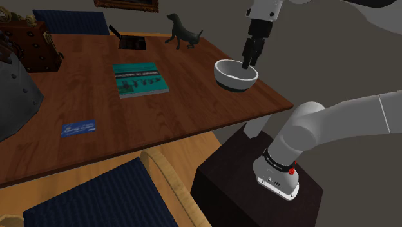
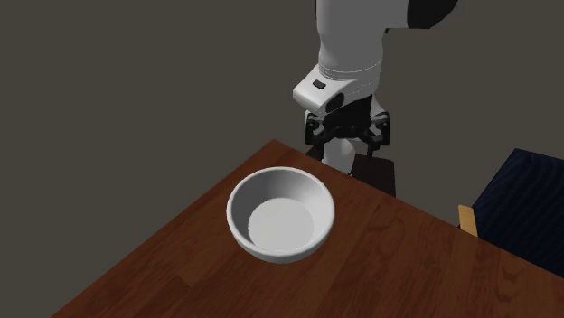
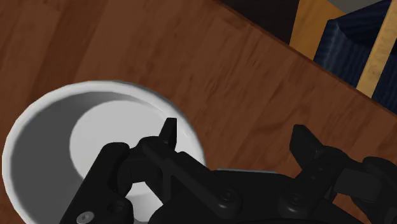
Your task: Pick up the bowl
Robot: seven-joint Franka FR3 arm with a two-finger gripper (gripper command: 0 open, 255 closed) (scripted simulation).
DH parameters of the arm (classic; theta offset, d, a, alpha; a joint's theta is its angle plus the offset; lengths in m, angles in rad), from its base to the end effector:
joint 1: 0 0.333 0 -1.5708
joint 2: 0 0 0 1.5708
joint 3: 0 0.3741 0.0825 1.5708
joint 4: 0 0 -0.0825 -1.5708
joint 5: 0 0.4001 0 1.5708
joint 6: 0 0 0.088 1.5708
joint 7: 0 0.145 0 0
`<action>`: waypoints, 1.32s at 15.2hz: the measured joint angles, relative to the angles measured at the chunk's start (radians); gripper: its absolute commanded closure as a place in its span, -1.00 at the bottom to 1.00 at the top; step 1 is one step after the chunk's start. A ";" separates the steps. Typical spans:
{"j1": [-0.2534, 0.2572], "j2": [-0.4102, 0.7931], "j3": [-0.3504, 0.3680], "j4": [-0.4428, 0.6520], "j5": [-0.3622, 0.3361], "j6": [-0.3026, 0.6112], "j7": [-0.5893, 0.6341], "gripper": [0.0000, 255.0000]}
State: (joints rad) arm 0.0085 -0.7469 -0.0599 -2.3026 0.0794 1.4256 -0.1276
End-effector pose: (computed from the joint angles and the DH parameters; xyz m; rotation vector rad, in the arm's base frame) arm 0.2738 -0.0081 0.5974 -3.0022 -0.1520 0.1818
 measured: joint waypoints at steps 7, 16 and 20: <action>-0.024 0.106 -0.106 0.032 -0.058 0.061 -0.123 -1.00; -0.053 0.344 -0.289 0.151 -0.101 0.158 -0.350 -1.00; -0.060 0.475 -0.356 0.240 -0.083 0.185 -0.446 -1.00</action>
State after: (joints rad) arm -0.0513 -0.2723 -0.4157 -2.0630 -0.0039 1.6104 -0.5736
